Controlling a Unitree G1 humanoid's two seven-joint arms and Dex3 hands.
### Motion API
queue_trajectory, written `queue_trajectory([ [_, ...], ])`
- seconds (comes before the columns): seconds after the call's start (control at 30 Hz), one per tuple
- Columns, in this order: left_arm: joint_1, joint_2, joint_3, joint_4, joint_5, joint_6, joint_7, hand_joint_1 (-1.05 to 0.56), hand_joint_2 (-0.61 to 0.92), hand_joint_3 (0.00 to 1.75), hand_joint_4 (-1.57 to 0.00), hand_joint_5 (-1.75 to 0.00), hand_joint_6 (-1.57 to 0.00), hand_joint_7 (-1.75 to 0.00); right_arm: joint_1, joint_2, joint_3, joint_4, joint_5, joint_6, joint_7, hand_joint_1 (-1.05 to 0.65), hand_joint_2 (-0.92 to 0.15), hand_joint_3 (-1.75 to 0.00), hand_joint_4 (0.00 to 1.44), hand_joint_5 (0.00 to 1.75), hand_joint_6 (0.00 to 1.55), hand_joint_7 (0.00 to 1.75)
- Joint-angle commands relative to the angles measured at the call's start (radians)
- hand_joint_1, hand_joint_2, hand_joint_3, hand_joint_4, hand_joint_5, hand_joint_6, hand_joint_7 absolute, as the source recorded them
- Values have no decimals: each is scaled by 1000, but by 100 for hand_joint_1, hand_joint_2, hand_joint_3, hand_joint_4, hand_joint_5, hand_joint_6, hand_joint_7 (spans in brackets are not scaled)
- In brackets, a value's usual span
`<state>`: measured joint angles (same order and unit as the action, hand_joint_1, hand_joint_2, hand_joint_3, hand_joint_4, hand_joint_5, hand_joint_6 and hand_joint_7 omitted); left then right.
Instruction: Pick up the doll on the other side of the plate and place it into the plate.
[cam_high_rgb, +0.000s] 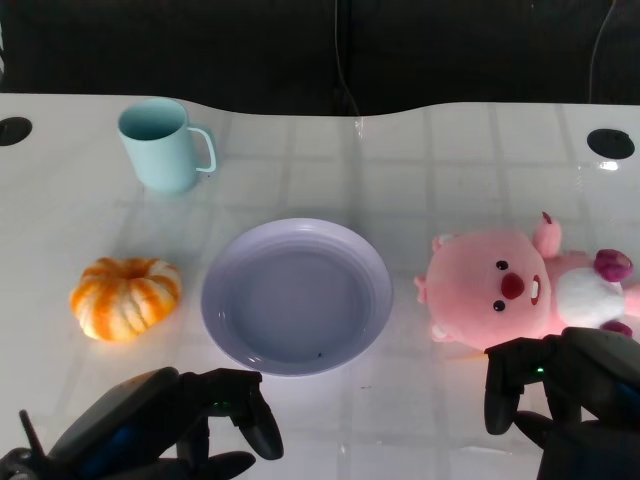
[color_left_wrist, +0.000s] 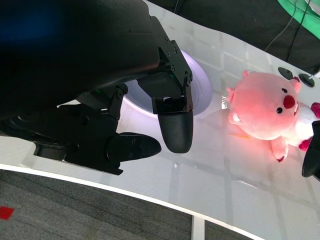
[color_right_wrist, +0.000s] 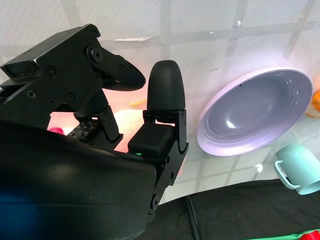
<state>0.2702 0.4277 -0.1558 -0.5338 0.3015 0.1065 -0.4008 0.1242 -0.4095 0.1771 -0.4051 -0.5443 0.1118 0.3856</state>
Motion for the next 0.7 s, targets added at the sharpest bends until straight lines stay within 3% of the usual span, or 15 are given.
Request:
queue_trajectory([
  [0.03, -1, 17, 9, -1, -2, -5, -8, -16, 92, 43, -68, -175, -65, -112, -7, -15, -4, 6, 3, -3, -4, -10, -49, -104, 79, 171, 79, 130],
  [0.47, -3, 17, 11, 0, -5, 1, -11, -15, 92, 43, -68, -175, -65, -111, -10, -12, -5, 7, 1, 1, -4, -10, -49, -105, 79, 167, 79, 128],
  [0.6, -4, 18, 11, 1, -4, -2, -10, -15, 92, 43, -68, -175, -65, -111, -9, -3, -14, 2, 16, 8, -10, -7, -50, -98, 82, 146, 88, 94],
  [0.7, -5, 18, 11, 8, -7, -10, -9, -15, 92, 43, -68, -175, -66, -111, -5, 11, -23, -8, 18, 16, -28, -8, -56, -83, 83, 136, 94, 68],
])
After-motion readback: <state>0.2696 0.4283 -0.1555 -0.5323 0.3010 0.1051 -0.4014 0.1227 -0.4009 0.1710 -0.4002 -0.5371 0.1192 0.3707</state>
